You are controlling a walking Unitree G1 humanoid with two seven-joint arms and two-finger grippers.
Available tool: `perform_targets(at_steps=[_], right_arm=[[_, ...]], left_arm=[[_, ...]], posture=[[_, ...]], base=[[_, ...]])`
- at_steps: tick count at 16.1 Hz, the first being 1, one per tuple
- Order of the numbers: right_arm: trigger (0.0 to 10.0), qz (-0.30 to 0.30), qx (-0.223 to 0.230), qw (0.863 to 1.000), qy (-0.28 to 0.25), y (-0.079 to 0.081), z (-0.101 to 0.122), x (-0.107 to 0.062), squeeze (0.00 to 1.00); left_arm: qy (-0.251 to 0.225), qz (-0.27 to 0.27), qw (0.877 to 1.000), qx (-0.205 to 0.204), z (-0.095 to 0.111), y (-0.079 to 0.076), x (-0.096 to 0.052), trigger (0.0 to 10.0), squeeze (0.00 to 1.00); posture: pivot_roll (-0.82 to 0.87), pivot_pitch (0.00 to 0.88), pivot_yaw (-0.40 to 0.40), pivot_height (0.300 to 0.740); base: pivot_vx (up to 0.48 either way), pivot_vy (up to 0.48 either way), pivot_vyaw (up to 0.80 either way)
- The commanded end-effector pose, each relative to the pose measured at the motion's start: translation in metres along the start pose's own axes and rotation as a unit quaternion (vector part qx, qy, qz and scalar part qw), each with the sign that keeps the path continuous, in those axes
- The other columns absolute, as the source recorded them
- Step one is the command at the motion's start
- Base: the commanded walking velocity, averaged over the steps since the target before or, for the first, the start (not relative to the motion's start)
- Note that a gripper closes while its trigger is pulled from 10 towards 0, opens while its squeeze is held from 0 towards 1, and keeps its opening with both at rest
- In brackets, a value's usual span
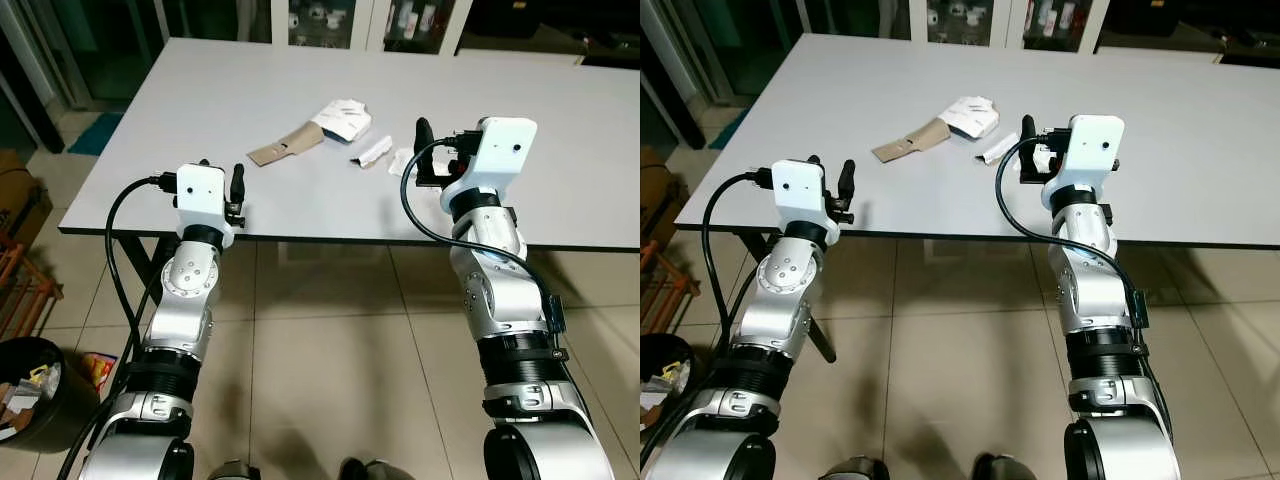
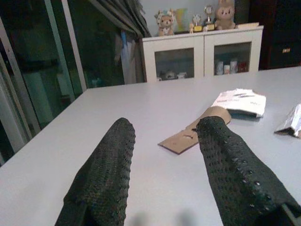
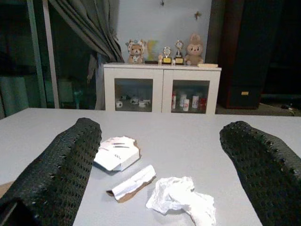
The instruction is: Picking trash to rubbish bin
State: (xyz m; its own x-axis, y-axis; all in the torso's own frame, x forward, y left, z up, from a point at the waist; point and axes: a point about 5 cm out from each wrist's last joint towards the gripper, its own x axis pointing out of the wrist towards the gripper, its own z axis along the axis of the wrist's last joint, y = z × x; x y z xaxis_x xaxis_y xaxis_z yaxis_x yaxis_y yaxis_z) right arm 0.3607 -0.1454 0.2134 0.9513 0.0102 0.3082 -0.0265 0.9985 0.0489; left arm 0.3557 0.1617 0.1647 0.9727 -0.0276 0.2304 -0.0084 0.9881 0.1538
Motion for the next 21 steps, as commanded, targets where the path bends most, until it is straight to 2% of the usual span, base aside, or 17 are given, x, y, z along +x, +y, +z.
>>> perform_targets(at_steps=[1, 3, 7, 14, 16, 18, 21], right_arm=[[10.0, -0.011, 0.004, 1.000, -0.004, -0.0062, 0.0020, 0.0029, 0.00], [10.0, -0.011, 0.004, 1.000, -0.001, -0.0073, 0.0003, 0.0038, 0.00], [10.0, -0.013, 0.001, 1.000, 0.008, -0.0078, -0.0036, 0.0038, 0.00], [10.0, 0.001, -0.003, 1.000, 0.008, -0.0034, -0.0051, 0.0038, 0.00], [10.0, 0.003, -0.023, 1.000, 0.005, -0.0038, -0.0036, 0.0038, 0.00], [10.0, 0.001, -0.014, 1.000, 0.004, -0.0041, -0.0041, 0.0037, 0.00], [10.0, 0.001, -0.001, 1.000, 0.005, -0.0037, -0.0048, 0.0030, 0.00]], left_arm=[[-0.008, -0.002, 1.000, -0.002, 0.0028, -0.0034, 0.0022, 10.0, 0.00], [-0.010, -0.003, 1.000, -0.002, 0.0037, -0.0034, 0.0039, 10.0, 0.00], [-0.013, 0.001, 1.000, -0.002, 0.0055, -0.0012, 0.0055, 10.0, 0.00], [-0.014, 0.004, 1.000, -0.005, 0.0056, -0.0018, 0.0052, 10.0, 0.00], [-0.014, 0.004, 1.000, -0.006, 0.0061, -0.0024, 0.0056, 10.0, 0.00], [-0.014, 0.003, 1.000, -0.007, 0.0061, -0.0024, 0.0057, 10.0, 0.00], [-0.013, 0.002, 1.000, -0.007, 0.0051, -0.0030, 0.0046, 10.0, 0.00]], posture=[[-0.01, 0.006, -0.053, 0.740], [0.00, 0.014, -0.057, 0.740], [0.00, 0.038, -0.060, 0.740], [0.00, 0.057, -0.061, 0.740], [0.00, 0.058, -0.061, 0.740], [0.00, 0.057, -0.061, 0.740], [0.00, 0.047, -0.058, 0.740]], base=[[0.300, 0.000, 0.00], [0.300, 0.000, 0.00], [0.308, 0.000, -0.73], [0.316, 0.000, 0.00], [0.317, 0.000, 0.40], [0.315, 0.000, 0.80], [0.316, 0.000, 0.00]])
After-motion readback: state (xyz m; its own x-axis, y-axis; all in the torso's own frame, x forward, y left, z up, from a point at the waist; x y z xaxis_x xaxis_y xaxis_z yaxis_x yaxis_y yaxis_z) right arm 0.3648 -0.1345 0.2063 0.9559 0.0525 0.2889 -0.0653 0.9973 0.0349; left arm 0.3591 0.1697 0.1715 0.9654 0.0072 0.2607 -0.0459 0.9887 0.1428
